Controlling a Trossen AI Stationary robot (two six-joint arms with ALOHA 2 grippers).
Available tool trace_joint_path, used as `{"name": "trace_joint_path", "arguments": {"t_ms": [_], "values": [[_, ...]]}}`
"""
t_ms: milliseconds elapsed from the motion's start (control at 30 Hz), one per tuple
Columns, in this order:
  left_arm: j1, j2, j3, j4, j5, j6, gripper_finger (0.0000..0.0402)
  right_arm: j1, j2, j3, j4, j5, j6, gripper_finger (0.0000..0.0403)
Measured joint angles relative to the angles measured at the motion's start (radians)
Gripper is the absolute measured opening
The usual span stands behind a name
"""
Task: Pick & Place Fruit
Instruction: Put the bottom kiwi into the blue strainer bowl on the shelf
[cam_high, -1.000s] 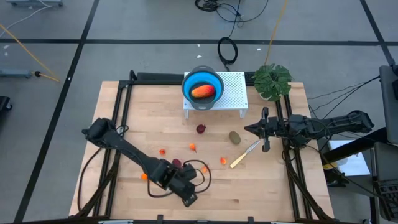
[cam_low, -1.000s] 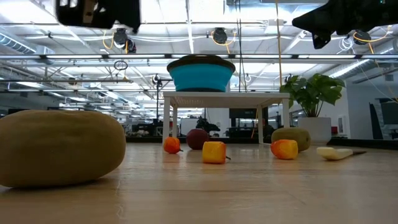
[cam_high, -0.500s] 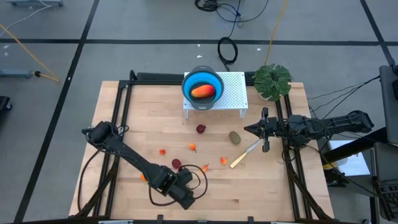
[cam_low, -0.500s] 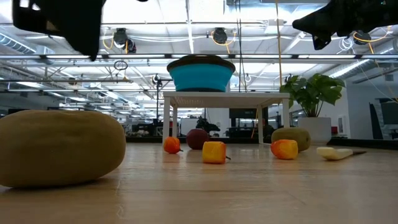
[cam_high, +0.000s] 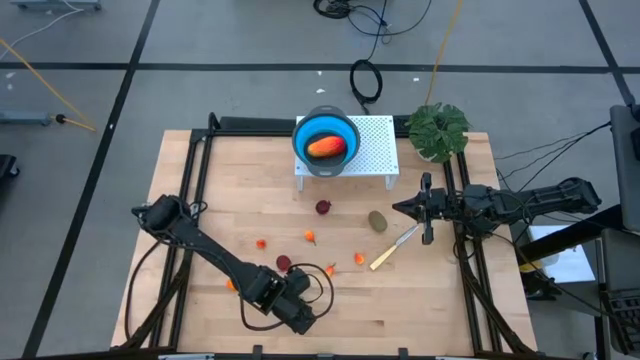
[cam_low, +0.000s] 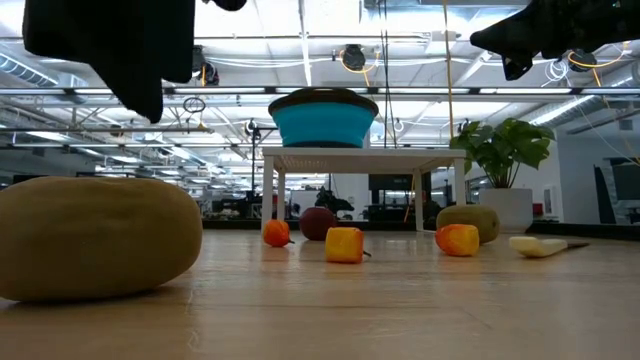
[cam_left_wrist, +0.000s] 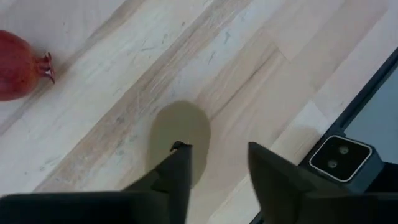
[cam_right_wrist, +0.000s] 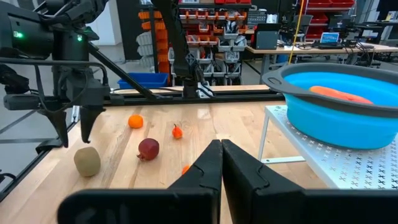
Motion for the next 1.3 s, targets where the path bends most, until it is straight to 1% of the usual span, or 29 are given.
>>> {"name": "trace_joint_path", "arguments": {"t_ms": [133,267,400,567,700,800,900,1067,1300], "values": [[-0.003,0.0,-0.011,-0.003,0.005,-0.026,0.0221,0.0,0.0,0.0,0.0,0.0,0.0,0.0004],[-0.006,0.0,-0.011,0.0,0.006,-0.016,0.0272,0.0,0.0,0.0,0.0,0.0,0.0,0.0004],[-0.008,0.0,-0.011,0.0,0.006,0.021,0.0309,0.0,0.0,0.0,0.0,0.0,0.0,0.0004],[-0.011,0.0,-0.011,0.0,-0.003,0.059,0.0336,0.0,0.0,0.0,0.0,0.0,0.0,0.0004],[-0.011,0.021,-0.011,-0.002,-0.002,0.088,0.0339,0.0,0.0,0.0,0.0,0.0,0.0,0.0004],[-0.011,0.049,-0.011,0.0,0.021,0.106,0.0334,0.0,0.0,0.0,-0.001,0.0,0.0,0.0004],[-0.011,0.083,-0.011,-0.01,0.047,0.123,0.0325,0.0,0.0,0.0,-0.003,0.0,0.0,0.0004],[-0.011,0.127,-0.011,-0.019,0.056,0.119,0.031,0.0,0.0,0.0,-0.003,0.0,-0.001,0.0004],[-0.011,0.147,-0.011,-0.02,0.059,0.126,0.0283,0.0,0.0,0.0,-0.006,0.0,-0.026,0.0004]]}}
